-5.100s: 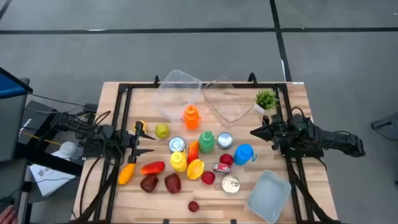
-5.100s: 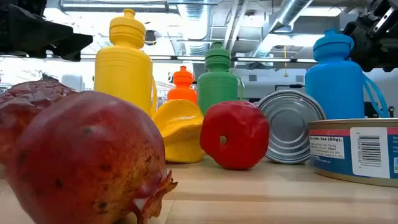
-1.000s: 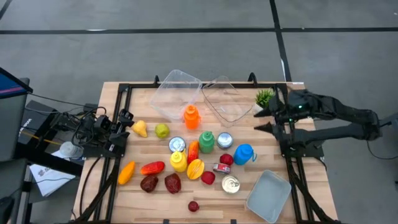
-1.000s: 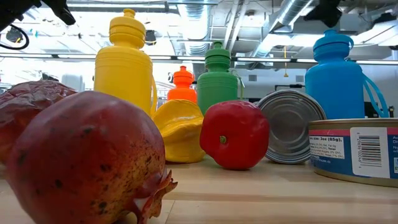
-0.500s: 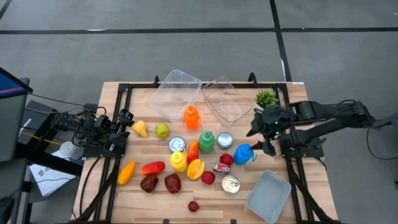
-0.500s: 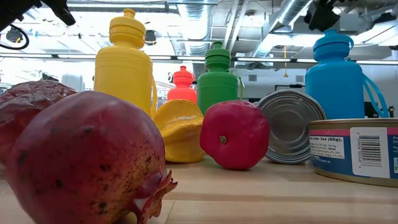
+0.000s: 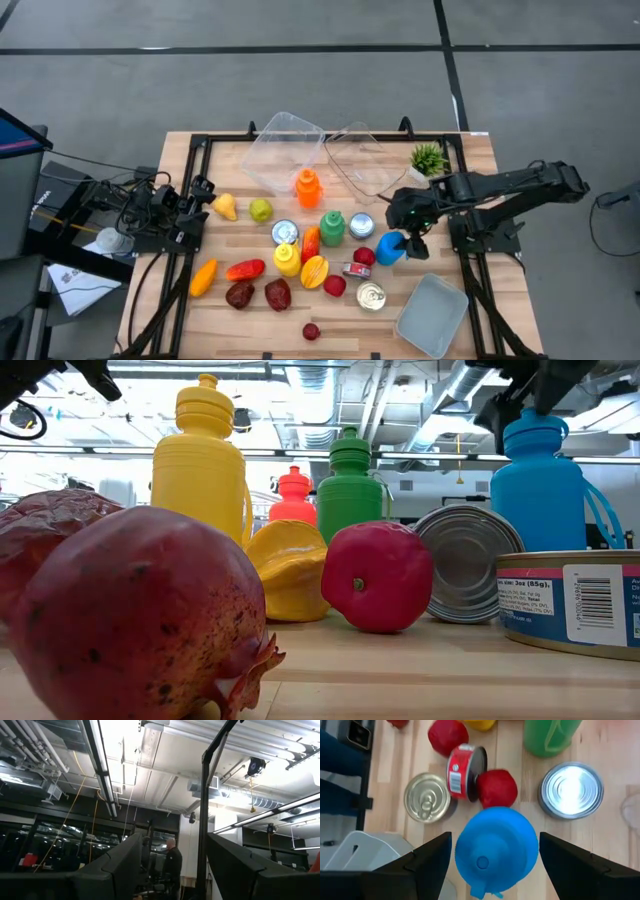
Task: Pick & Place Food Item
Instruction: Put the blue water bottle into the left transparent bin
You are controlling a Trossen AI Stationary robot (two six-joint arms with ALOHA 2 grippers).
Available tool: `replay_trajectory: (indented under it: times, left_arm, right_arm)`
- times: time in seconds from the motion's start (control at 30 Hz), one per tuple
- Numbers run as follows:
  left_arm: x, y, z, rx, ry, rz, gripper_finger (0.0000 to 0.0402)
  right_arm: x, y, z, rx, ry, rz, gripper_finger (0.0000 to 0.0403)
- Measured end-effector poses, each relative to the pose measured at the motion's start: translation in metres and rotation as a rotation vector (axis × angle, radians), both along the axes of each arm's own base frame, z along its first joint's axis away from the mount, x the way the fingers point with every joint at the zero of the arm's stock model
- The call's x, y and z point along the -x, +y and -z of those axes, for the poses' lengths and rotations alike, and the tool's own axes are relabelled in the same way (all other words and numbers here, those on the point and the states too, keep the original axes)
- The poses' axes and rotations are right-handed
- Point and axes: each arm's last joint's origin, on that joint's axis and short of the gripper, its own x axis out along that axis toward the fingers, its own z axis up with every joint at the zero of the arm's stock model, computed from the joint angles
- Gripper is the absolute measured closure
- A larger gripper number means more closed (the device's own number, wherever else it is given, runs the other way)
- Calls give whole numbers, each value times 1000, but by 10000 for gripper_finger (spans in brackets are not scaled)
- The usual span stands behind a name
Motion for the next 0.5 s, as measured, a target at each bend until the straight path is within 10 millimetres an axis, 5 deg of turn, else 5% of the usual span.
replay_trajectory:
  times: [0.5]
  left_arm:
    - [0, 0, 0, 0, 0, 0, 192]
  right_arm:
    - [-1, -1, 3, 34, 22, 10, 112]
